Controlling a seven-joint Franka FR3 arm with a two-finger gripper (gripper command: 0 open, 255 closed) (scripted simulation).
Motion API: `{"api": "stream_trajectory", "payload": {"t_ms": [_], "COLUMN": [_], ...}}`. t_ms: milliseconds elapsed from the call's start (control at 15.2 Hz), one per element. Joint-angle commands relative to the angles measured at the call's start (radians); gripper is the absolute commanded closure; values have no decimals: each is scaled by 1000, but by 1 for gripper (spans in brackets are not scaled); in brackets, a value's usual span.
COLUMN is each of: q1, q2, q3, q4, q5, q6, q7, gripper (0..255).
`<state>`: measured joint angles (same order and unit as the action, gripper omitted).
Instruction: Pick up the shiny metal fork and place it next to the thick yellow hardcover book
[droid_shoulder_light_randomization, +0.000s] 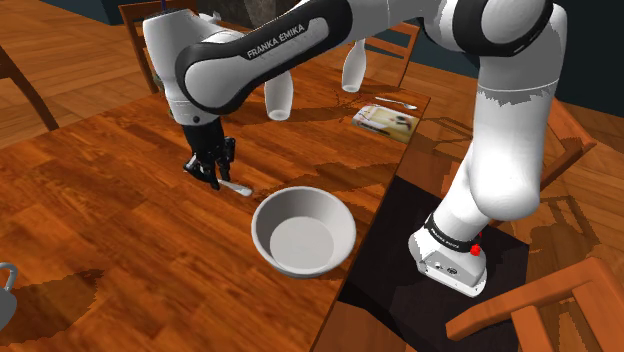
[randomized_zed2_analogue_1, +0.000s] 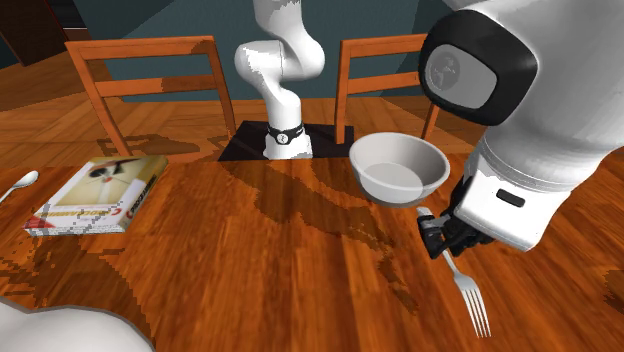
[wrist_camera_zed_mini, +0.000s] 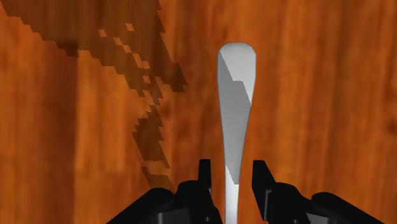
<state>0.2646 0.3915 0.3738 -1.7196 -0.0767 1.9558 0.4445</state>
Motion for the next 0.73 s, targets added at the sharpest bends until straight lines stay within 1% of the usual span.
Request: {"api": "stream_trajectory", "payload": {"t_ms": [0, 462, 660], "q1": [-1, -3, -53], "q2": [-9, -39, -146], "q3": [2, 7, 1], "q4": [15, 66, -78], "q5": [4, 15, 50], "q6": [-23, -102, -60], "q7": [-1, -5, -63], "gripper": [255, 255, 255]}}
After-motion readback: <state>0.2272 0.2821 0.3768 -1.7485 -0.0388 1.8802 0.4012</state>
